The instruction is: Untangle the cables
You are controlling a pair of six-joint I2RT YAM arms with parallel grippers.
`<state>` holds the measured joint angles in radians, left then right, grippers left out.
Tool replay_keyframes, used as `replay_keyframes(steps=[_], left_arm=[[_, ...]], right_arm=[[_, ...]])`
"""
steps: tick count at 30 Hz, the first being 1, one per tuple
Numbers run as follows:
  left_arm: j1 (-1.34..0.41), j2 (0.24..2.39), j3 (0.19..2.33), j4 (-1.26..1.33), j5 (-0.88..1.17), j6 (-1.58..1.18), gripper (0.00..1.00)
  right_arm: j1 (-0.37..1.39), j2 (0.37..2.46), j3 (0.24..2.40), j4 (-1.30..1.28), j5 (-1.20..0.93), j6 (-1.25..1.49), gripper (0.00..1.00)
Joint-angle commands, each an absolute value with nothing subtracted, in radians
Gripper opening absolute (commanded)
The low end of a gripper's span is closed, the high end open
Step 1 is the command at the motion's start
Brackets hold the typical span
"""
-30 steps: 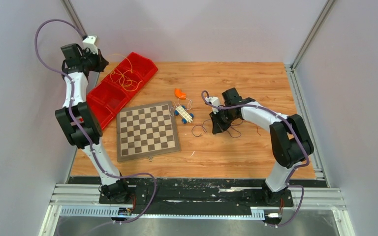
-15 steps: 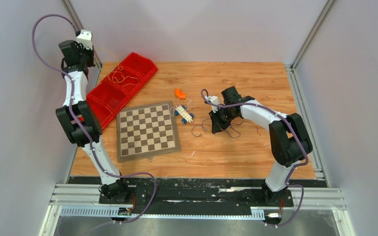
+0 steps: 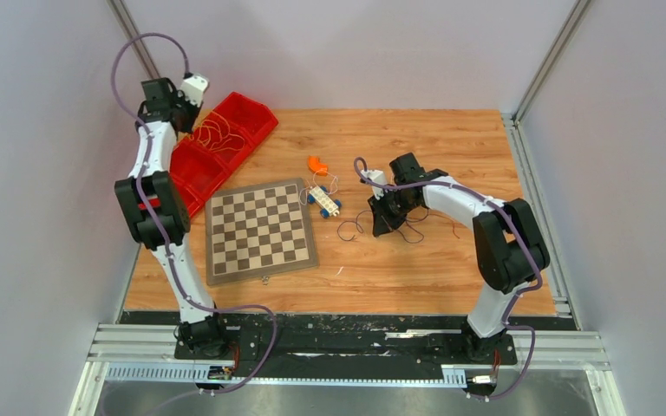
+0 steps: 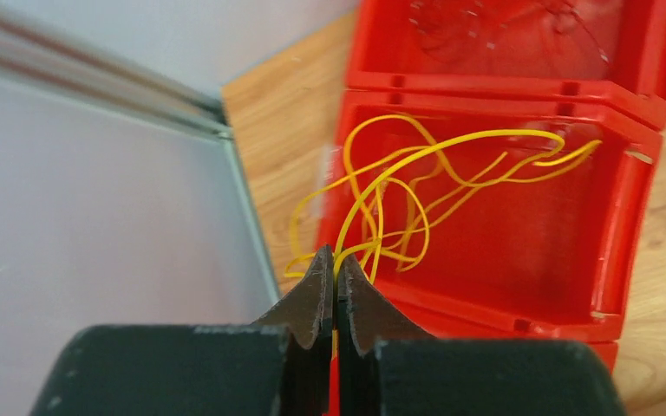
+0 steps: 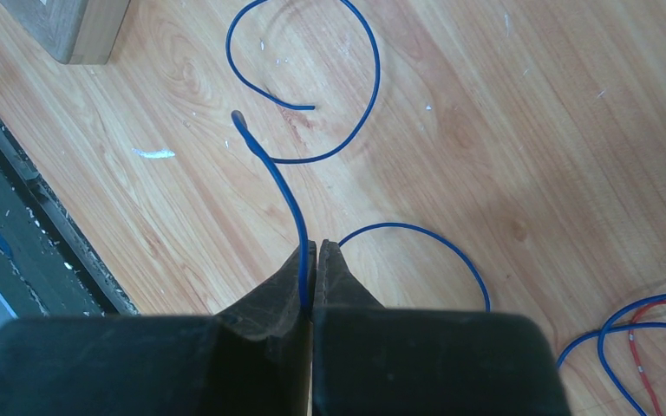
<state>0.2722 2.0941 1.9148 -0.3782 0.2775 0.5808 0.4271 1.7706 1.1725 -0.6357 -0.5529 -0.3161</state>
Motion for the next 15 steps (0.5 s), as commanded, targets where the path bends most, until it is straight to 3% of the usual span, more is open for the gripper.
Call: replay_keyframes(steps=[1,12,15], left_arm=[[0.232,2.162,1.974,-0.473,0.247,0.674,0.0],[0.195,2.287,2.026,-0.441,0.282,0.695,0.0],[0.191,2.289,2.025,-0.409,0.286,0.667,0.07]], right_arm=[[0.43,1.786,1.212,-0.634,-0.581,-0.313,0.01],[0.429,1.796,1.219,-0.646,-0.592,-0.314,0.01],[0.43,1.797,1.218,-0.652,-0.6,-0.313,0.01]])
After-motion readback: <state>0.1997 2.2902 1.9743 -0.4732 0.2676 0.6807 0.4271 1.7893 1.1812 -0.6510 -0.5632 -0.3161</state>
